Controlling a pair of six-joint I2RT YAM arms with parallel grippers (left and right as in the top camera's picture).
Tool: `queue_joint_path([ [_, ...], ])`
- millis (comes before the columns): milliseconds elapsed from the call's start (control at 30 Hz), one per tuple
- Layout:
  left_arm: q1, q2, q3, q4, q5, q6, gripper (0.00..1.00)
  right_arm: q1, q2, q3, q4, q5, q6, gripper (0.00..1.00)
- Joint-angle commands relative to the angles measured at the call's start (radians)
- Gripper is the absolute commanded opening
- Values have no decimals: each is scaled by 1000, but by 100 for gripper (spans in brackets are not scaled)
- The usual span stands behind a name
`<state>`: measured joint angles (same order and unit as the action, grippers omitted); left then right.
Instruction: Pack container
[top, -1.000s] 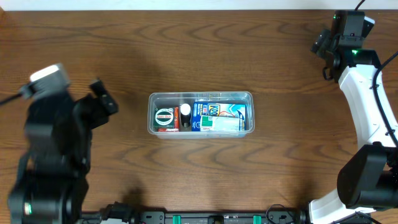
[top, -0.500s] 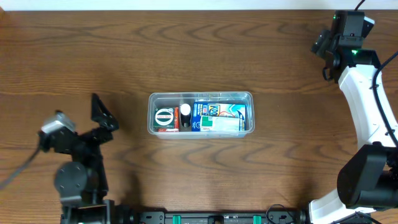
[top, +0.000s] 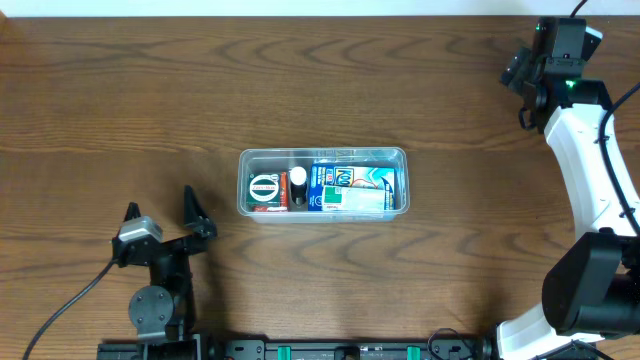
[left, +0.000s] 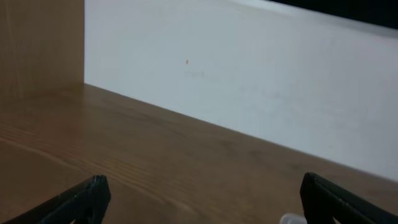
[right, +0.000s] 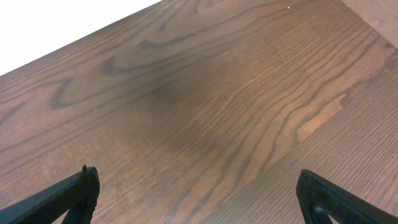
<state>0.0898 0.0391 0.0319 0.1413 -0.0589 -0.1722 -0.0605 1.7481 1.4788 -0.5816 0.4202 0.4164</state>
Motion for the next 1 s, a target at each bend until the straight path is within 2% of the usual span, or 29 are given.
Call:
queue_joint_path([
  [0, 3, -38, -28, -23, 8, 89, 98, -2, 8, -3, 2, 17, -6, 99],
  [300, 3, -37, -28, -216, 7, 163, 98, -2, 8, -3, 2, 17, -6, 99],
  [967, 4, -34, -28, -211, 8, 172, 98, -2, 8, -3, 2, 17, -6, 99],
])
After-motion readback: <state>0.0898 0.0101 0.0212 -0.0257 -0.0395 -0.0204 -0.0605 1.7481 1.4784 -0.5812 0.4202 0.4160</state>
